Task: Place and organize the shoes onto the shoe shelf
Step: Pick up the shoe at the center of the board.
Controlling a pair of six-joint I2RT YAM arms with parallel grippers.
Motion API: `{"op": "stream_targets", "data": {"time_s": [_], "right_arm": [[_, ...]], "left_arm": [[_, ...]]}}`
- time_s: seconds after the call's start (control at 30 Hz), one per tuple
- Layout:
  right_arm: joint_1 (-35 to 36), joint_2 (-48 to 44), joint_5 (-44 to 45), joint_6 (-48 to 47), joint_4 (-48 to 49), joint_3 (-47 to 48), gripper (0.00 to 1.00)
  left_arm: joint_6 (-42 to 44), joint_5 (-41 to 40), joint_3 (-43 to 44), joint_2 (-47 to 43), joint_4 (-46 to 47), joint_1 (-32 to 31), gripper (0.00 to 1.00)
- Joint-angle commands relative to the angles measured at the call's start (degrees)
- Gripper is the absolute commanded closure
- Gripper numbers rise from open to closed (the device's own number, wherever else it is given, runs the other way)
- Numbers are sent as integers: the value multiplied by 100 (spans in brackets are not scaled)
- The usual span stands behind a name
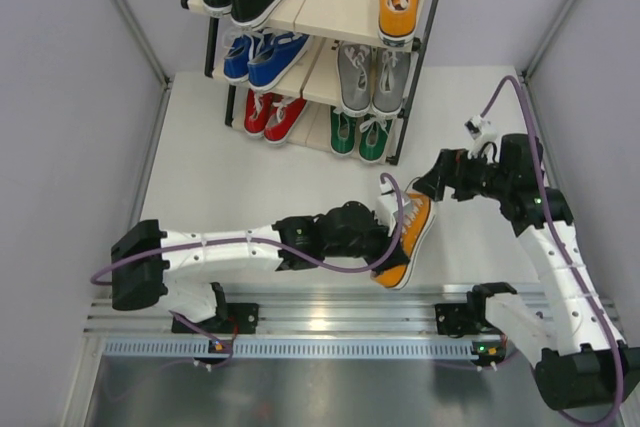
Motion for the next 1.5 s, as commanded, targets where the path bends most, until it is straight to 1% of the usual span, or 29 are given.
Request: {"op": "stream_targets", "data": {"time_s": [0.0,0.1,0.2,0.23,0.27,0.3,0.37,0.4,0.43,0.47,0.5,0.53,0.57,0.6,0.63,0.67,0.7,0.73,0.77,0.8,0.83,0.93,1.0,1.03,1.13,1.23,1.27,1.33,1.47], "right_arm": [[68,34,232,229,173,-35,1],[68,122,48,281,226,-106,4],[77,280,-390,343,278,-80,10],[68,367,-583,308,305,-71,19],[68,420,-846,282,305,-27,24],[68,473,-927,264,305,-1,33],[68,500,-1068,150,261,87,44],[68,500,-1147,124,261,96,56],[77,491,-1235,63,261,96,62],[68,491,-1444,-51,287,105,66],[51,465,-1560,-122,287,105,75],[24,447,-1726,-218,296,114,77],[-11,430,-2163,-498,296,114,80],[-159,412,-2446,-666,305,114,91],[-256,403,-3084,-781,305,114,98],[-379,421,-3412,-1043,287,105,100],[-641,412,-3685,-1011,453,70,100],[-853,403,-3940,-976,585,0,100],[-942,403,-4317,-949,656,-18,100],[-1073,395,-4364,-897,804,-35,100],[-1127,386,-4425,-835,884,-53,100],[-1224,333,-4514,-747,1051,-97,100],[-1259,289,-4532,-572,1227,-158,100],[-1276,289,-4549,-501,1297,-167,100],[-1329,298,-4576,-150,1701,-211,100],[-1329,333,-4540,368,2324,-299,100],[-1329,342,-4540,735,2700,-334,100],[-1329,386,-4488,1036,2905,-396,100],[-1329,412,-4470,1143,3038,-414,100]], "left_arm": [[251,-169,394,-176,1122,-18,100],[278,-178,402,-211,1148,-18,100],[304,-196,411,-176,1227,-18,100],[304,-213,411,-158,1254,-18,100],[313,-248,420,-141,1280,-18,100],[331,-266,411,-132,1341,-18,100],[313,-301,385,-132,1403,-18,100],[287,-301,359,-141,1499,-18,100],[269,-301,315,-149,1578,-18,100],[252,-327,219,-167,1657,-18,100],[173,-319,148,-211,1736,-10,100],[120,-319,69,-237,1990,-10,100],[59,-293,7,-263,2088,-10,100],[15,-214,-132,-342,2193,-1,99],[-38,-170,-195,-378,2333,8,93],[-169,-100,-265,-430,2404,17,83],[-205,5,-387,-553,2466,34,62],[-249,6,-458,-623,2493,43,51],[-328,-11,-520,-711,2502,43,46],[-355,-63,-668,-921,2493,52,33],[-364,-116,-766,-1045,2493,43,30],[-425,-466,-1230,-1642,2449,52,26],[-451,-773,-1442,-2045,2099,52,26],[-478,-993,-1513,-2144,1958,52,26],[-627,-1145,-1838,-2329,1737,52,26],[-750,-1136,-1901,-2145,1746,43,27],[-724,-1066,-1813,-1979,1746,35,27],[-689,-1048,-1708,-1777,1764,17,27],[-522,-1171,-1356,-1206,1764,-53,28]]}}
